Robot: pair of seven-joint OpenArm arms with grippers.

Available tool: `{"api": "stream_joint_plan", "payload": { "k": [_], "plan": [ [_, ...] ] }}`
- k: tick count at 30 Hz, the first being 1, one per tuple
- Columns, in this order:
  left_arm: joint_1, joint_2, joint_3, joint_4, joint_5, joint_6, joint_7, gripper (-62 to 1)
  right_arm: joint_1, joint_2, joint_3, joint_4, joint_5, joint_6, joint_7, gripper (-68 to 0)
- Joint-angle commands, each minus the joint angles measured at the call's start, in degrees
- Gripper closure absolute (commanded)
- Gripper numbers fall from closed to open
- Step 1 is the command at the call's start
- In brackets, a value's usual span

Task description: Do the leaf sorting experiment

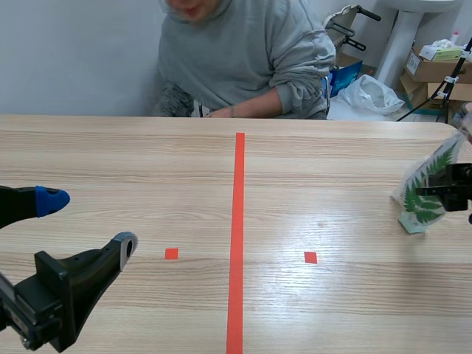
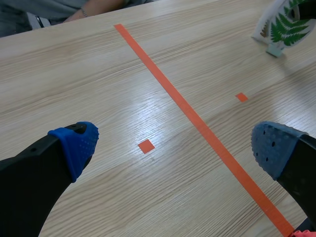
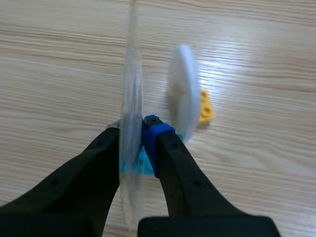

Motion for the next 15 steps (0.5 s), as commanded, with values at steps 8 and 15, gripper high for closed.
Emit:
{"api": "stream_joint_plan", "payload": {
  "k": [8, 15],
  "plan": [
    [-0.2, 0.3, -0.3, 1.0, -0.5, -0.2, -0.8, -62.3, 0.4, 1.0, 6.0, 0.1, -1.1, 0.0, -1.9, -4.8],
    [-0.2, 0.3, -0.3, 1.0, -0.5, -0.2, -0.8, -62.3, 0.3, 0.9, 6.6, 0.1, -1.0, 0.0, -4.6, -11.5]
  ]
}}
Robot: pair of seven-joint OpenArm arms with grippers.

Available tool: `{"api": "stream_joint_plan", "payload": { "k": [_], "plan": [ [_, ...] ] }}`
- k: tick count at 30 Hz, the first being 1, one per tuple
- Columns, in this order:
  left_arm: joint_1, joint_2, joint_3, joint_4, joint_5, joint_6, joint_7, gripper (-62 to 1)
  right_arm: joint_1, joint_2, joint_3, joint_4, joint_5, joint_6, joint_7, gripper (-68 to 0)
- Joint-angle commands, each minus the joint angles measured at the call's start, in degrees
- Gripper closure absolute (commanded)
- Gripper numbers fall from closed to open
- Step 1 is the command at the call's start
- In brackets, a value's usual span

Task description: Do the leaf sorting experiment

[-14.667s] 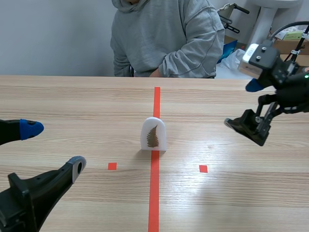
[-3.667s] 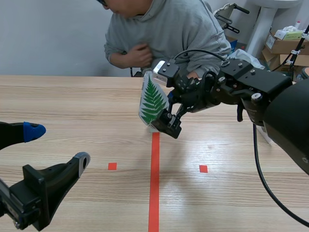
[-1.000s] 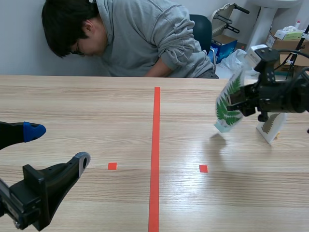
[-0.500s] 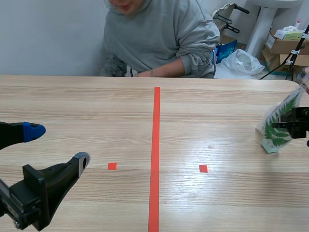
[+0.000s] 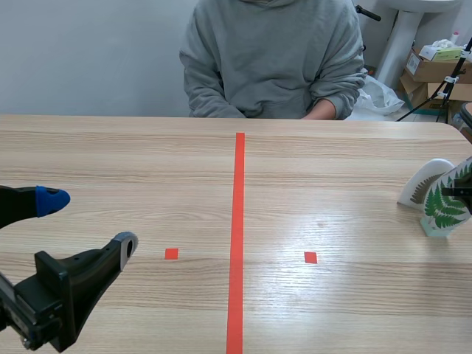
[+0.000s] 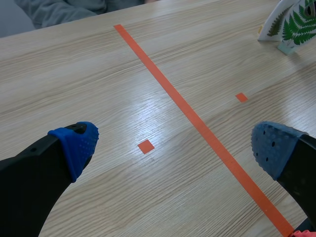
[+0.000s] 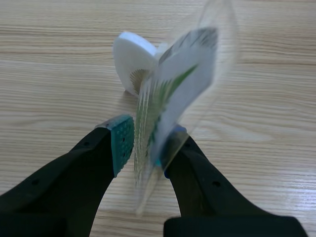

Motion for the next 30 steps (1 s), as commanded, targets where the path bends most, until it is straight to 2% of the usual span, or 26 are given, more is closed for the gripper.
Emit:
{"api": "stream_joint_plan", "payload": {
  "k": [1, 11, 12, 16, 19, 21, 25, 30],
  "plan": [
    [-0.2, 0.3, -0.3, 1.0, -0.5, -0.2, -0.8, -62.3, 0.2, 0.9, 0.7, 0.1, 0.6, 0.0, -0.2, -11.5],
    [-0.2, 0.3, -0.3, 1.0, -0.5, -0.2, -0.8, -62.3, -0.1, 1.0, 0.7, 0.1, 0.6, 0.7, -2.7, -12.9],
    [-0.2, 0.3, -0.3, 1.0, -0.5, -0.2, -0.8, -62.3, -0.1, 1.0, 0.7, 0.1, 0.6, 0.7, -2.7, -16.9],
    [-0.2, 0.3, -0.3, 1.0, -0.5, -0.2, -0.8, -62.3, -0.1, 1.0, 0.7, 0.1, 0.6, 0.7, -2.7, -40.6],
    [-0.2, 0.3, -0.3, 1.0, -0.5, -0.2, -0.8, -62.3, -0.1, 1.0, 0.7, 0.1, 0.3, 0.9, -2.0, -49.0],
    [-0.2, 0.3, -0.3, 1.0, -0.5, -0.2, -0.8, -62.3, -0.1, 1.0, 0.7, 0.1, -0.3, 2.1, -1.2, -53.7],
    [-0.2, 0.3, -0.3, 1.0, -0.5, -0.2, -0.8, -62.3, -0.1, 1.0, 0.7, 0.1, -0.7, 2.4, 0.3, -67.5],
    [-0.2, 0.3, -0.3, 1.0, -0.5, -0.2, -0.8, -62.3, -0.1, 1.0, 0.7, 0.1, -0.2, 2.4, 0.5, -67.9]
  ]
}}
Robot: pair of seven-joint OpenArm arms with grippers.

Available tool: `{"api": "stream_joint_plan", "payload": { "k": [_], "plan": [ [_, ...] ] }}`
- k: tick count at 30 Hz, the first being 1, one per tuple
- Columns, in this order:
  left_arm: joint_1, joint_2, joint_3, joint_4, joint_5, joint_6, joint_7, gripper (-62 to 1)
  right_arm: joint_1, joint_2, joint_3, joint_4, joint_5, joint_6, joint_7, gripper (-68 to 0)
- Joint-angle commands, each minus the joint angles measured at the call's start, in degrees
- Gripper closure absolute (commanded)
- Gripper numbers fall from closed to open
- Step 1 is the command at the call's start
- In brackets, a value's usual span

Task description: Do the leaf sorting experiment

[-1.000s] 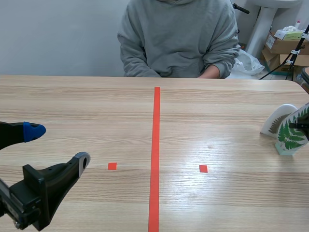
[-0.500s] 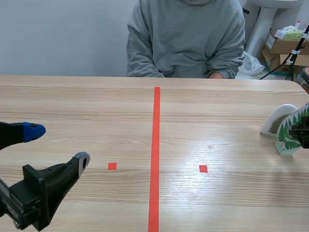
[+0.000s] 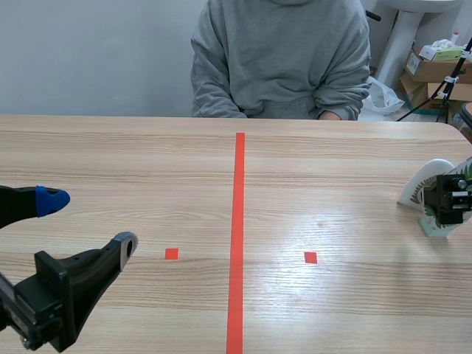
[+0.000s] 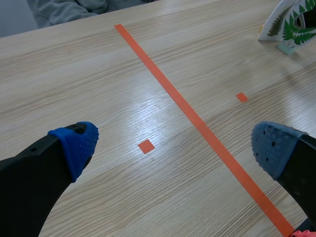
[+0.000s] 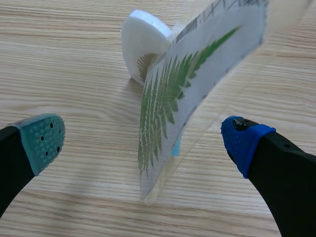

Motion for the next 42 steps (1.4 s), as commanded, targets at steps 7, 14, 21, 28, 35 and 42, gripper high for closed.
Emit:
{"api": "stream_joint_plan", "payload": {
  "k": [7, 14, 21, 28, 35, 42],
  "plan": [
    [-0.2, 0.3, -0.3, 1.0, -0.5, -0.2, -0.8, -62.3, 0.3, 1.1, 0.7, 0.6, 1.7, 2.5, -3.3, -67.9],
    [-0.2, 0.3, -0.3, 1.0, -0.5, -0.2, -0.6, -62.3, -9.0, 2.2, 4.7, 15.6, 3.8, 7.0, -7.0, -64.9],
    [-0.2, 0.3, -0.3, 1.0, -0.5, -0.2, -0.4, -62.3, -26.9, 2.2, 13.0, 35.8, 9.7, 10.3, -8.0, -65.5],
    [-0.2, 0.2, -0.3, 1.0, -0.3, -0.2, -0.4, -62.3, -39.6, 1.4, 17.6, 46.9, 18.1, 11.4, -8.0, -65.5],
    [-0.2, 0.0, -0.3, 1.0, 2.7, -1.1, -0.9, -62.3, -47.1, -0.4, 17.6, 56.0, 23.9, 11.4, -8.7, -65.5],
    [-0.2, -0.9, -0.3, 1.0, 2.6, -2.1, -2.0, -62.3, -50.9, -4.2, 17.6, 63.5, 27.9, 11.4, -10.4, -65.5]
  ]
}}
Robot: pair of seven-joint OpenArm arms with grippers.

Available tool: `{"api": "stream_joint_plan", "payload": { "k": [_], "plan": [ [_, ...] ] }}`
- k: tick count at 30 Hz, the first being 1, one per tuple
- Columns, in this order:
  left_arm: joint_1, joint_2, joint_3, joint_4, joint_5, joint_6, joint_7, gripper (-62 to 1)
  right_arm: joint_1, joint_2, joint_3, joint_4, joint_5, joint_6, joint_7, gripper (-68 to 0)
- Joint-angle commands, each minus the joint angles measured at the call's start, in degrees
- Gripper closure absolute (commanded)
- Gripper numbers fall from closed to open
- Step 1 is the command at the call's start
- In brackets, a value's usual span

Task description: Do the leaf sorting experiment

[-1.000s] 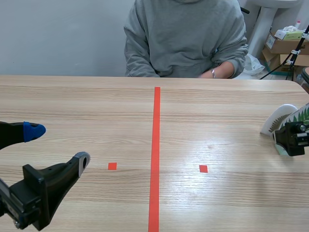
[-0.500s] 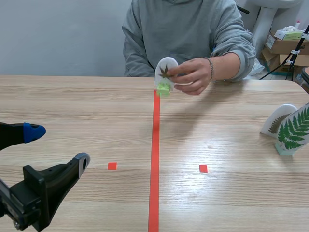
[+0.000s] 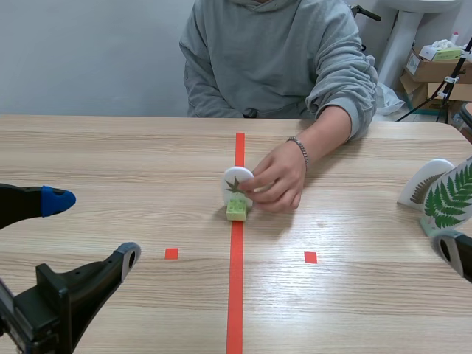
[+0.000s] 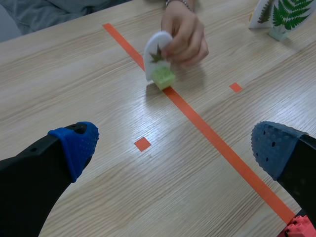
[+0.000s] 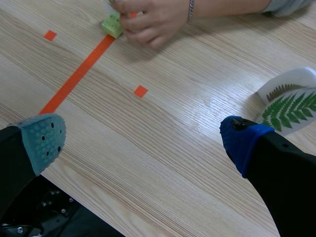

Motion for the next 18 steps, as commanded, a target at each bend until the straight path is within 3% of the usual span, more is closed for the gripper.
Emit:
{"api": "stream_joint_plan", "payload": {
  "k": [1, 8, 18],
  "plan": [
    [-0.2, 0.0, -0.3, 1.0, -1.0, 0.2, -0.7, -62.3, 0.7, -0.9, 0.2, -0.8, 0.2, 0.4, -0.5, -65.5],
    [-0.2, 0.0, -0.3, 1.0, -2.7, 0.2, -1.4, -62.3, 0.8, -2.2, 0.2, -0.8, -0.8, 0.4, -2.1, -65.5],
    [-0.1, 0.0, -0.3, 1.0, -2.7, 0.2, -1.3, -62.3, 0.8, -2.2, 0.2, -0.8, -1.8, 0.4, -2.1, -65.5]
  ]
}}
